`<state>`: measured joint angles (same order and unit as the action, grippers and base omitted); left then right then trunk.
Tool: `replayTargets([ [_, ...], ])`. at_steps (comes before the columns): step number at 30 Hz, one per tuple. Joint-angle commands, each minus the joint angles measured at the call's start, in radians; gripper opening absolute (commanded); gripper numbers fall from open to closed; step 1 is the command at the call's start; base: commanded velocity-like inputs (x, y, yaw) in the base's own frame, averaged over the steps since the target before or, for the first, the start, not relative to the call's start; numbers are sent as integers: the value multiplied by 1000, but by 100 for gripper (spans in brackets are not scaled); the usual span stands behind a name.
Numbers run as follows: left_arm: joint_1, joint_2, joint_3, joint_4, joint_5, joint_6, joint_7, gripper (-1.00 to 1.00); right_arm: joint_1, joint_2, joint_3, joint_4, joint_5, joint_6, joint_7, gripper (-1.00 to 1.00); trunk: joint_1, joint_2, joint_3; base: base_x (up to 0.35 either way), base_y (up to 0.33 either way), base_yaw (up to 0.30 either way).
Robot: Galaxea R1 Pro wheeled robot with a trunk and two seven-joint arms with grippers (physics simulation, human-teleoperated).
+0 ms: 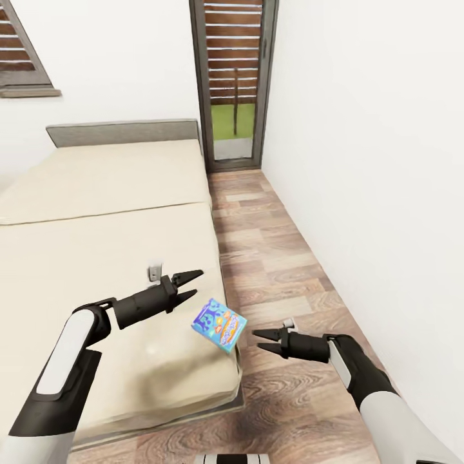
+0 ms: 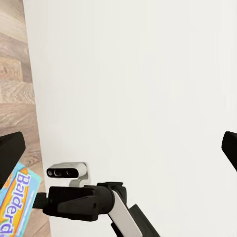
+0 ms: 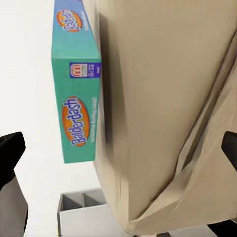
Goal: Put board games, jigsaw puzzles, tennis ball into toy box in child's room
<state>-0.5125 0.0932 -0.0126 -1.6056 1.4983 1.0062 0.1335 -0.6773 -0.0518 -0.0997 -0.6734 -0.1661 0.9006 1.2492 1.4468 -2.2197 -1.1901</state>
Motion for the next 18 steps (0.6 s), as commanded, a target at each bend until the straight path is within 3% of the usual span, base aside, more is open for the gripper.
replayTargets([
  [1, -1, 0, -2, 0, 10, 1, 10, 100, -1, -1, -1, 0, -2, 6, 1, 100, 0, 0, -1, 0, 0, 170],
  [18, -3, -1, -7, 0, 10, -1, 8, 100, -15, -20, -4, -9, -5, 7, 2, 100, 0, 0, -1, 0, 0, 60],
])
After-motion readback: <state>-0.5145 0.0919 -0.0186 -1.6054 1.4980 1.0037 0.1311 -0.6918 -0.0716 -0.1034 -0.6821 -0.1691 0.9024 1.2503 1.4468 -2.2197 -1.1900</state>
